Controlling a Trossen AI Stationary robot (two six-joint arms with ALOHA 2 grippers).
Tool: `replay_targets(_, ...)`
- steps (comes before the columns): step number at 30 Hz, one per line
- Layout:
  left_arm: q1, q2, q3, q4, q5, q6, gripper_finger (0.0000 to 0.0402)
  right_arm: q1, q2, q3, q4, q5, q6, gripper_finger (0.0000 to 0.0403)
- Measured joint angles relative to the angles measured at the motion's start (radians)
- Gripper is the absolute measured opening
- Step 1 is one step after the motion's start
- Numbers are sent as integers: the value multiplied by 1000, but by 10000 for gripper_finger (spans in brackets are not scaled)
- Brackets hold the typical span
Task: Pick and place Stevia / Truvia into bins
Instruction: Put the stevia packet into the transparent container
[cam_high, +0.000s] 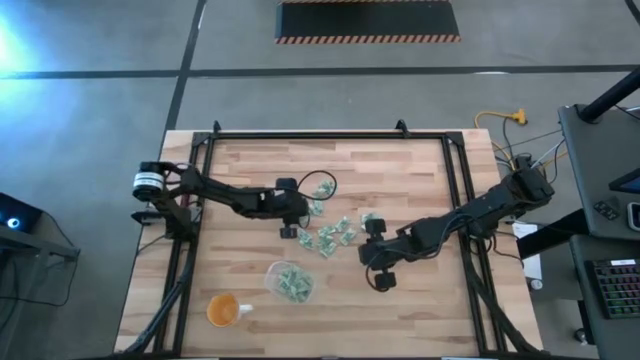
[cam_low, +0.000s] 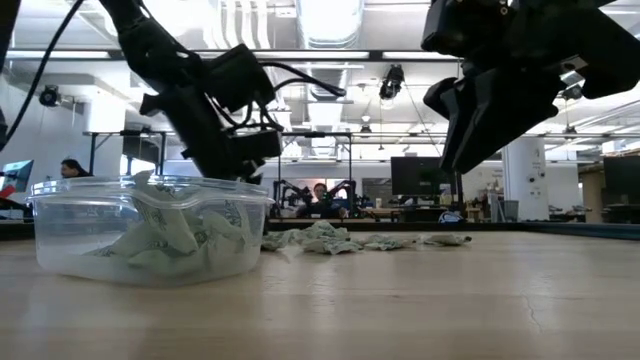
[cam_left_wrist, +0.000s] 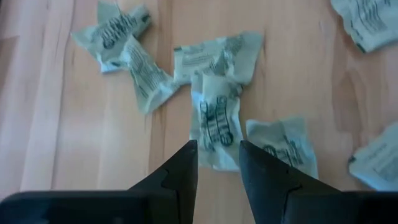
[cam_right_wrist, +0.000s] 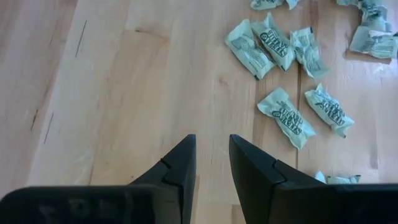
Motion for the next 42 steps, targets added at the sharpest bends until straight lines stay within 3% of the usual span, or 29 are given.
replay_targets(6, 0, -18, -3, 5, 17, -4, 102, 0, 0, -2, 2, 0, 0, 81)
replay_targets(11, 6, -18, 0, 10, 102, -3, 102, 0, 0, -2, 19, 0, -1, 86)
replay_targets(28, 47, -18, -9, 10, 106, -8, 102, 0, 1, -2, 36, 0, -4, 68)
replay_targets(42, 115, -18, -41, 29, 207, -63, 102, 0, 1, -2, 45, 0, -5, 76)
